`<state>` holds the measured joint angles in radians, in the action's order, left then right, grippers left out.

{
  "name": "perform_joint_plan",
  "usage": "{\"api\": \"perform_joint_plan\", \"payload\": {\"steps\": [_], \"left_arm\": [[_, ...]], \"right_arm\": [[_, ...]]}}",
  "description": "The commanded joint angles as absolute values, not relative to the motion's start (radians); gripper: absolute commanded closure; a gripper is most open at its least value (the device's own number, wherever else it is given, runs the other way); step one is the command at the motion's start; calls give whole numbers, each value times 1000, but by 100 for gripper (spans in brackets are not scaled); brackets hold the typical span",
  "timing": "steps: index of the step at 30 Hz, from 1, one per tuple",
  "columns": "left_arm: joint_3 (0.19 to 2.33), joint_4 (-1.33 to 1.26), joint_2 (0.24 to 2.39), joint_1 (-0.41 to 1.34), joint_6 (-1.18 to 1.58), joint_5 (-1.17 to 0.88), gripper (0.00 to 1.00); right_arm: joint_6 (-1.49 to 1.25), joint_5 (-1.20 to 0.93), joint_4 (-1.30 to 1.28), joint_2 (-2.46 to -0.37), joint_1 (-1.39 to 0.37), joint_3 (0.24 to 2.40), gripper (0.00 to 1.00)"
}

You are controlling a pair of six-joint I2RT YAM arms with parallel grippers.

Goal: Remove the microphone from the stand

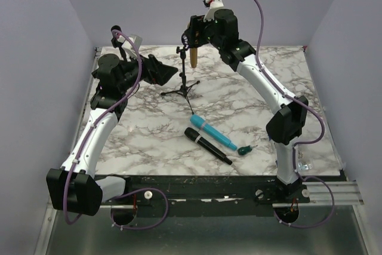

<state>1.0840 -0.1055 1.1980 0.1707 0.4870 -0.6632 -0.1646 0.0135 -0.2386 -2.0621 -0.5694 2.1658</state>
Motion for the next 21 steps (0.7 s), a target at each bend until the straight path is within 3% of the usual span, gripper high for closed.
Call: {"api": "perform_joint_plan", "payload": {"steps": [1,4,15,21], "left_arm": [[1084,-129,1185,174,506,-687,3],[1084,-130,1180,174,506,-687,3],[1086,-150,1191,173,541,-714,3],[1084,-147,1188,173,541,-707,3]], "right_arm": [[-137,50,-273,-2078,-580,2204,30],[-108,75,-261,-2087,-593,2206,33],[-30,149,-266,-2111,-653,2298,60],[-32,166,-248,-2108,-663,2374,66]]}}
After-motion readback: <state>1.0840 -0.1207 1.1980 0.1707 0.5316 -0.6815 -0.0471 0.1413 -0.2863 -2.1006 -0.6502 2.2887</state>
